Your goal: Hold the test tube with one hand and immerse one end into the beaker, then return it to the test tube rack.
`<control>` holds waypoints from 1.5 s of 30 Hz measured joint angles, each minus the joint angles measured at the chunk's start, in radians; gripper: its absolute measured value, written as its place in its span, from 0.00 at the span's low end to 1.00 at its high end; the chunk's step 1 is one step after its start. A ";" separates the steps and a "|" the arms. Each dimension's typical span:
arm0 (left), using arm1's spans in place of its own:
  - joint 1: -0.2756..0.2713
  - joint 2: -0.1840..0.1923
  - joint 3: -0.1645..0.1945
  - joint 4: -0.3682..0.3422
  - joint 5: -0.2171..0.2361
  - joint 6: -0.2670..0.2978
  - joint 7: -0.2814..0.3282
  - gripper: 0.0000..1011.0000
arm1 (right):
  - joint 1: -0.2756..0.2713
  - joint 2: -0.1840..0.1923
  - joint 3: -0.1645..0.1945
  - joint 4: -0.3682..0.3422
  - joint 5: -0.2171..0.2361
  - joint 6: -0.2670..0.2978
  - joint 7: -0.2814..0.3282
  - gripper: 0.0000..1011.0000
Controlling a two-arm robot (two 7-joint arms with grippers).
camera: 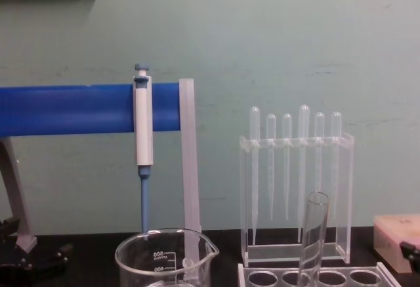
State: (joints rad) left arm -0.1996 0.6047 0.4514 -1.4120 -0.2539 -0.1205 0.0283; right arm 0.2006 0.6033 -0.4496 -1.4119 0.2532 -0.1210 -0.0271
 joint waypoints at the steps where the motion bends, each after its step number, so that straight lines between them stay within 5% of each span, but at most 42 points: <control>1: 0.000 0.000 0.000 0.000 0.000 0.000 0.000 0.99 | 0.003 -0.003 0.005 0.000 -0.002 -0.003 0.004 0.99; 13: 0.000 0.000 0.000 0.000 0.000 0.000 0.000 0.99 | -0.020 0.028 0.072 -0.087 0.056 -0.047 0.109 0.99; 18: 0.000 0.000 0.000 0.000 0.000 0.000 0.000 0.99 | -0.044 0.087 0.095 -0.124 0.116 -0.094 0.238 0.99; 20: 0.000 0.000 0.000 0.000 0.000 0.000 0.000 0.99 | -0.058 0.128 0.107 -0.137 0.166 -0.127 0.344 0.99; 24: 0.000 0.000 0.000 0.000 0.000 0.000 0.000 0.99 | -0.066 0.167 0.113 -0.139 0.213 -0.160 0.465 0.99; 31: 0.000 0.000 0.000 0.000 0.000 0.000 0.000 0.99 | -0.049 0.202 0.088 -0.115 0.247 -0.206 0.663 0.99; 37: 0.000 0.000 0.000 0.000 0.000 0.000 0.000 0.99 | -0.010 0.190 0.056 -0.087 0.242 -0.215 0.771 0.99; 45: 0.000 0.000 0.000 0.000 0.000 0.000 0.000 0.99 | 0.051 0.133 0.022 -0.059 0.212 -0.192 0.824 0.99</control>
State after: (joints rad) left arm -0.1995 0.6047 0.4514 -1.4120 -0.2539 -0.1205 0.0283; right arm 0.2515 0.7367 -0.4274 -1.4706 0.4648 -0.3129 0.7965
